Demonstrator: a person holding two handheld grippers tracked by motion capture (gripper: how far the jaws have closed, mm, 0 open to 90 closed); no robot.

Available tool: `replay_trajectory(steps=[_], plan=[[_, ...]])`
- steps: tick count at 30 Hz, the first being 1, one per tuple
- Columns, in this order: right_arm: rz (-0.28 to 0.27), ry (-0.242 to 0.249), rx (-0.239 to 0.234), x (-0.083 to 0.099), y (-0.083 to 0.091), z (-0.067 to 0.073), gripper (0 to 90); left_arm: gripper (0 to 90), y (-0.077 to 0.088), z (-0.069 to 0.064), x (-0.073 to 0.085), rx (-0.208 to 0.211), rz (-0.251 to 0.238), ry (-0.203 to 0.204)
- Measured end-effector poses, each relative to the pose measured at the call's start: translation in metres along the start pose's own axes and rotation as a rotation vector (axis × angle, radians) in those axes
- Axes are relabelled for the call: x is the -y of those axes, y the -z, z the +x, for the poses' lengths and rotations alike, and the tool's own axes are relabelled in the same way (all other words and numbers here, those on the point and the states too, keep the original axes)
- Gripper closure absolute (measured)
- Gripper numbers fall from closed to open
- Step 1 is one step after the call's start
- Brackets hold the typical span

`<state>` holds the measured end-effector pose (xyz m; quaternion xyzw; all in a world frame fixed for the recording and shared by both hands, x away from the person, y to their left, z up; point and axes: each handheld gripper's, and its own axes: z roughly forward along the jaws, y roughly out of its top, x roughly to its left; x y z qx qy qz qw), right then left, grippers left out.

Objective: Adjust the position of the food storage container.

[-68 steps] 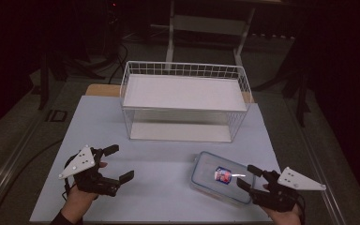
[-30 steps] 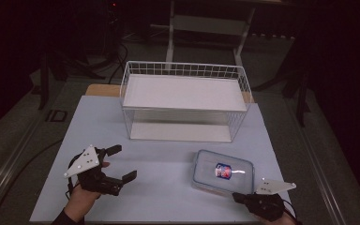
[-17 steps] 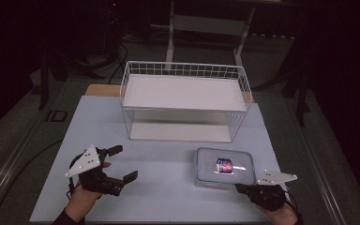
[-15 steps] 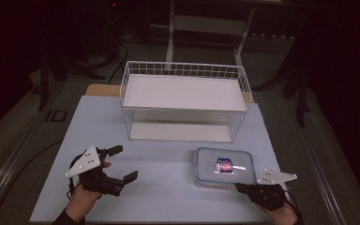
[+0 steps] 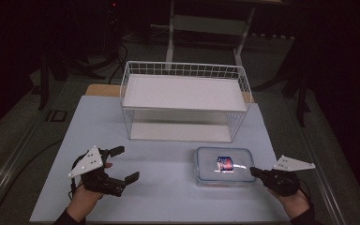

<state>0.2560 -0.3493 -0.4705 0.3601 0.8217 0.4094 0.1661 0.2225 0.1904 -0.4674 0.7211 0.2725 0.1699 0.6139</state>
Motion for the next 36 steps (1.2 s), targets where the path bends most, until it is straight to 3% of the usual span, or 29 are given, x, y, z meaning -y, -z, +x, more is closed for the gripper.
replay_trajectory(steps=[3,6,15,17,23,36], plan=[[0.014,-0.031,0.050,0.004,-0.003,-0.017,90.0,0.0,0.000,0.000,0.000,-0.001,-0.004,0.002],[0.032,-0.051,0.072,0.010,-0.008,-0.028,90.0,0.0,0.000,0.000,0.000,0.002,0.004,0.007],[0.040,-0.081,0.058,0.013,-0.019,-0.030,90.0,0.0,-0.002,0.000,0.001,0.005,0.005,0.004],[0.036,-0.094,0.038,0.011,-0.021,-0.029,90.0,0.0,-0.003,0.000,0.001,0.006,0.003,0.007],[0.032,-0.069,0.023,0.005,-0.030,-0.019,90.0,0.0,-0.003,-0.001,0.001,0.007,0.005,0.003],[0.025,-0.053,-0.056,-0.011,-0.054,0.004,90.0,0.0,-0.002,0.000,0.001,0.008,-0.001,0.007]])
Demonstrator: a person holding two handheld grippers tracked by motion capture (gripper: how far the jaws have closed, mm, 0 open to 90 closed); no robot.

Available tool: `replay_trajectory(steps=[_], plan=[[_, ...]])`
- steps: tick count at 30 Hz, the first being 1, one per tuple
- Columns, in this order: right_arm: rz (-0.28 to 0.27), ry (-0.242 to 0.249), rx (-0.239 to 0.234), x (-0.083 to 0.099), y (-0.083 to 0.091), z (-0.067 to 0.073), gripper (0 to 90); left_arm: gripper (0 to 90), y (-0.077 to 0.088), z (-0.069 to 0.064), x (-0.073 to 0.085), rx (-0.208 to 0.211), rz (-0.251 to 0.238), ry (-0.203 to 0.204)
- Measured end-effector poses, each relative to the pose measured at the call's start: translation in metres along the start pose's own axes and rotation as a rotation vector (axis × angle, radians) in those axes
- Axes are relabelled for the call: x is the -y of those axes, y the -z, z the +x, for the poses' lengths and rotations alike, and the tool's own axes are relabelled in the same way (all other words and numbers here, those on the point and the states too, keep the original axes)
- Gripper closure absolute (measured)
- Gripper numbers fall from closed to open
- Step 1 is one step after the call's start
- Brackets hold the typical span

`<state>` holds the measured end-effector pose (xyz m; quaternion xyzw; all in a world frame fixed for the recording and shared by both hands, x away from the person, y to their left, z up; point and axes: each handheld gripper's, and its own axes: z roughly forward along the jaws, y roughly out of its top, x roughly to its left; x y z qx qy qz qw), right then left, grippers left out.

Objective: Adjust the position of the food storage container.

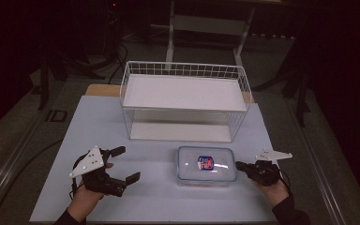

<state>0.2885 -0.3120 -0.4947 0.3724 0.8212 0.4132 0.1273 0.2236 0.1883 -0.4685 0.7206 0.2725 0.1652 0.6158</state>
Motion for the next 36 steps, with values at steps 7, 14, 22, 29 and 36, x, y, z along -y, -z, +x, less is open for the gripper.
replay_trajectory(steps=[7,14,22,29,36], plan=[[0.006,0.021,-0.042,-0.011,-0.016,0.015,90.0,0.0,0.000,0.000,0.000,0.002,0.000,0.001],[0.016,0.041,-0.066,-0.018,-0.026,0.022,90.0,0.0,-0.001,-0.001,0.000,0.007,0.005,0.002],[0.016,0.078,-0.100,-0.028,-0.039,0.035,90.0,0.0,-0.001,0.000,0.000,0.008,0.005,0.000],[0.015,0.093,-0.117,-0.034,-0.049,0.042,90.0,0.0,-0.003,-0.002,0.001,0.016,0.010,-0.001],[-0.006,0.096,-0.122,-0.035,-0.049,0.045,90.0,0.0,-0.004,-0.002,0.002,0.021,0.015,-0.001]])
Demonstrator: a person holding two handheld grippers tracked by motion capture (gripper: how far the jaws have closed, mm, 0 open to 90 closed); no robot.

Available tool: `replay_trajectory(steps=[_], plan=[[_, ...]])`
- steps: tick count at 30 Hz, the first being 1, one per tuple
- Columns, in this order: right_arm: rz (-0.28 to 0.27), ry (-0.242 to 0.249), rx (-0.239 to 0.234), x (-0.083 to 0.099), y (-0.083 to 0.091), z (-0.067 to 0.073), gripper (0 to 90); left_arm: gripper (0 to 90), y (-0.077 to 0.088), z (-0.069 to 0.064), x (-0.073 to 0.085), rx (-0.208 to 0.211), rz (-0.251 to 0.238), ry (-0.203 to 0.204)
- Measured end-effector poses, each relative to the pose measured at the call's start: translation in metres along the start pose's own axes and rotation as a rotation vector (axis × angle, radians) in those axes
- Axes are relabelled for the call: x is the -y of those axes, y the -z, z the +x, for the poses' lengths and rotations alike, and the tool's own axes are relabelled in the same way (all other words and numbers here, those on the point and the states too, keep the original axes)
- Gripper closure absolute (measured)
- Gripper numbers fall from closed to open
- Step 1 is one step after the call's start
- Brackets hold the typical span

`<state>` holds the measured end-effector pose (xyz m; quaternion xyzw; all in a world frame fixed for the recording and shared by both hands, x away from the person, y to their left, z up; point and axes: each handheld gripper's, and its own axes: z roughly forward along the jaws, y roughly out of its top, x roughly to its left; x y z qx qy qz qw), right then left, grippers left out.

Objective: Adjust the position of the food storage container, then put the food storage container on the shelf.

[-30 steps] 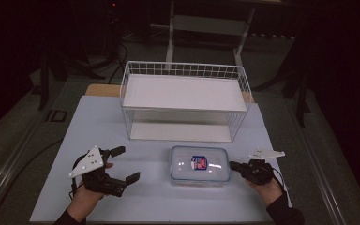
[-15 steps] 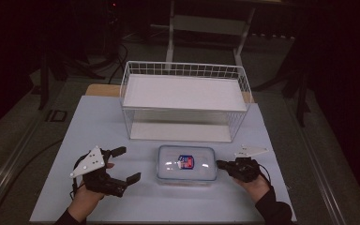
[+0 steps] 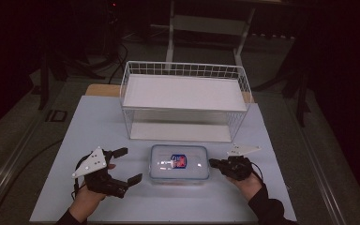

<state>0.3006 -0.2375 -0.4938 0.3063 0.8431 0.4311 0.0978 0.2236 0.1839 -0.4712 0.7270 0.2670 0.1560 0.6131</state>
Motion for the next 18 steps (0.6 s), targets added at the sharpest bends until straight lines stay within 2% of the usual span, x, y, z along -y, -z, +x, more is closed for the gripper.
replay_trajectory(steps=[2,5,7,9,12,14,16,18], plan=[[-0.014,0.007,0.012,0.000,0.004,0.001,89.1,0.0,0.000,0.000,0.001,0.003,0.000,0.002],[-0.042,0.002,0.020,0.000,0.011,0.004,82.9,0.0,-0.002,0.001,0.001,0.002,-0.001,0.008],[-0.075,0.004,0.019,-0.001,0.016,0.007,71.9,0.0,-0.003,0.001,0.002,0.003,0.000,0.008],[-0.106,0.000,0.012,-0.002,0.019,0.008,65.0,0.0,-0.003,0.000,0.002,0.006,-0.007,0.013],[-0.142,0.009,0.019,-0.004,0.023,0.012,42.6,0.0,-0.005,-0.001,0.001,0.010,-0.014,0.015],[-0.170,-0.004,0.017,-0.006,0.024,0.014,28.8,0.0,-0.006,-0.001,0.000,0.014,-0.008,0.007],[-0.176,0.013,0.012,-0.007,0.025,0.015,15.7,0.0,-0.008,-0.001,-0.001,0.017,-0.001,0.000],[-0.202,-0.006,0.003,-0.010,0.026,0.015,14.2,0.0,-0.010,-0.002,-0.003,0.023,0.004,0.002]])
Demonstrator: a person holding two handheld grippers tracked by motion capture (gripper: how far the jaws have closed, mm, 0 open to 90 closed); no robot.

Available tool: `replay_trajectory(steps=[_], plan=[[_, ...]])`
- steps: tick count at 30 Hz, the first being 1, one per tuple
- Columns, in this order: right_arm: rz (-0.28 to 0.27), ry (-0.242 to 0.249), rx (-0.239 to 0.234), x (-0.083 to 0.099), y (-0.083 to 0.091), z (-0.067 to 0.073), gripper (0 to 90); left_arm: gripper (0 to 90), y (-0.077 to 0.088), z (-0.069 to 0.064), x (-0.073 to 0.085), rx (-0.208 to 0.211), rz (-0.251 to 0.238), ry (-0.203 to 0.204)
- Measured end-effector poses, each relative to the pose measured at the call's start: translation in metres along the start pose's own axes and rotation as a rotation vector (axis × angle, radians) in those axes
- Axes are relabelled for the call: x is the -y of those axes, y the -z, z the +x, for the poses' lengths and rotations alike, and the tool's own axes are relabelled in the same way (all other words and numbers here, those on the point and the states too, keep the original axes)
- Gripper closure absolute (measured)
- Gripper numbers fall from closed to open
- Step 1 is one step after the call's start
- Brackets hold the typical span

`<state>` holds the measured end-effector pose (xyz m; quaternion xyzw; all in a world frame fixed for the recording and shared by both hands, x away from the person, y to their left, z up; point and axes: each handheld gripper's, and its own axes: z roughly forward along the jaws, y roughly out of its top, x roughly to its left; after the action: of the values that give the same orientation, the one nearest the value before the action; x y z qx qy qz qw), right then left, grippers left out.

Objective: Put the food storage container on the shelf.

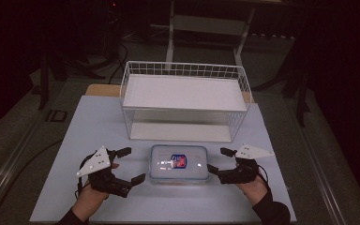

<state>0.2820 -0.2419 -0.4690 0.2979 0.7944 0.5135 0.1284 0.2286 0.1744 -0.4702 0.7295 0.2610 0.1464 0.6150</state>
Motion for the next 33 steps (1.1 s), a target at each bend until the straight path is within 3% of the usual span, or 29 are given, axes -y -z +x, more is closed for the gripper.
replay_trajectory(steps=[3,6,11,14,16,17,20,26,29,32,33], plan=[[-0.021,0.006,-0.008,-0.003,0.001,-0.001,11.4,0.0,-0.002,0.000,-0.004,0.009,0.006,0.004],[-0.044,0.028,0.022,-0.007,0.005,-0.001,11.5,0.0,-0.004,0.002,-0.011,0.016,0.016,0.006],[-0.092,0.085,0.111,-0.012,0.012,0.001,14.6,0.0,-0.011,0.006,-0.017,0.018,0.057,0.024],[-0.111,0.094,0.067,-0.013,0.013,-0.001,16.9,0.0,-0.020,0.010,-0.016,0.021,0.103,0.054],[-0.142,0.109,0.063,-0.013,0.013,0.001,16.7,0.0,-0.025,0.012,-0.016,0.009,0.130,0.063],[-0.114,0.106,0.087,-0.013,0.013,0.002,16.3,0.0,-0.028,0.012,-0.015,0.006,0.137,0.069],[-0.085,0.105,0.128,-0.014,0.012,0.005,16.3,0.0,-0.037,0.017,-0.012,-0.013,0.166,0.109],[-0.073,0.076,0.132,-0.012,0.011,0.008,11.5,0.0,-0.054,0.032,-0.006,-0.028,0.221,0.203],[-0.065,0.071,0.114,-0.011,0.007,0.011,10.1,0.0,-0.061,0.040,-0.001,-0.033,0.259,0.286],[-0.062,0.076,0.114,-0.010,0.005,0.015,10.1,0.0,-0.068,0.047,0.005,-0.037,0.353,0.370],[-0.065,0.079,0.117,-0.010,0.005,0.016,10.2,0.0,-0.069,0.048,0.006,-0.042,0.362,0.389]])
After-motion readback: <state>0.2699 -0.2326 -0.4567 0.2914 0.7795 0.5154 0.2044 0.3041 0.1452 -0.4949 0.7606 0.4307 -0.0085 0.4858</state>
